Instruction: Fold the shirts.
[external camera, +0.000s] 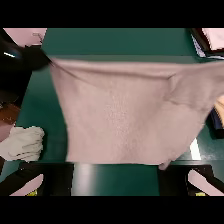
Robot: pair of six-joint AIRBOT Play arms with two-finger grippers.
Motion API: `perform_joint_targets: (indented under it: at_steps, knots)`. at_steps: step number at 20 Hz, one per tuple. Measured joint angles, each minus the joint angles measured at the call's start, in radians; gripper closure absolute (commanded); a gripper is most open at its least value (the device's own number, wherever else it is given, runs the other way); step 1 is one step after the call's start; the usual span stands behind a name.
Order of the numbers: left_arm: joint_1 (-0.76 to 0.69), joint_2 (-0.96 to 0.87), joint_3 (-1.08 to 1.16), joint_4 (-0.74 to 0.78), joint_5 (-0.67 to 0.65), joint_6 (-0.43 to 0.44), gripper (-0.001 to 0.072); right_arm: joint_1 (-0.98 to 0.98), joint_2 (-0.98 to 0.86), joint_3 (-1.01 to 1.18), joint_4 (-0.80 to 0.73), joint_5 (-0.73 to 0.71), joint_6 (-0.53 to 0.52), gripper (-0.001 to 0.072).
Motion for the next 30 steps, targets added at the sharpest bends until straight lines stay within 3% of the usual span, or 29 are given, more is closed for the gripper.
perform_joint_targets:
  at_steps: [3,6,14,19,28,29,30]
  knots:
    - [0.0,-0.154,-0.077,0.013,0.09,-0.001,0.0685,0.078,-0.168,-0.072,-0.042,-0.015,0.005,0.0698]
    - [0.0,-0.263,-0.096,0.017,0.233,0.005,0.0685,0.134,-0.322,-0.064,-0.08,-0.118,0.006,0.0698]
    - [0.001,-0.336,-0.071,0.021,0.583,0.039,0.0685,0.172,-0.516,0.127,-0.103,-0.386,0.006,0.0698]
    - [0.001,-0.349,-0.068,0.024,0.546,0.105,0.0685,0.174,-0.525,0.109,-0.153,-0.397,0.007,0.0699]
    - [0.001,-0.427,-0.124,0.025,0.461,0.153,0.0683,0.201,-0.414,-0.27,-0.174,-0.475,0.006,0.0694]
    - [0.001,-0.433,-0.126,0.024,0.461,0.153,0.0651,0.21,-0.406,-0.303,-0.175,-0.492,0.006,0.0691]
    - [0.001,-0.439,-0.127,0.024,0.459,0.152,0.0651,0.22,-0.398,-0.327,-0.174,-0.505,0.007,0.0637]
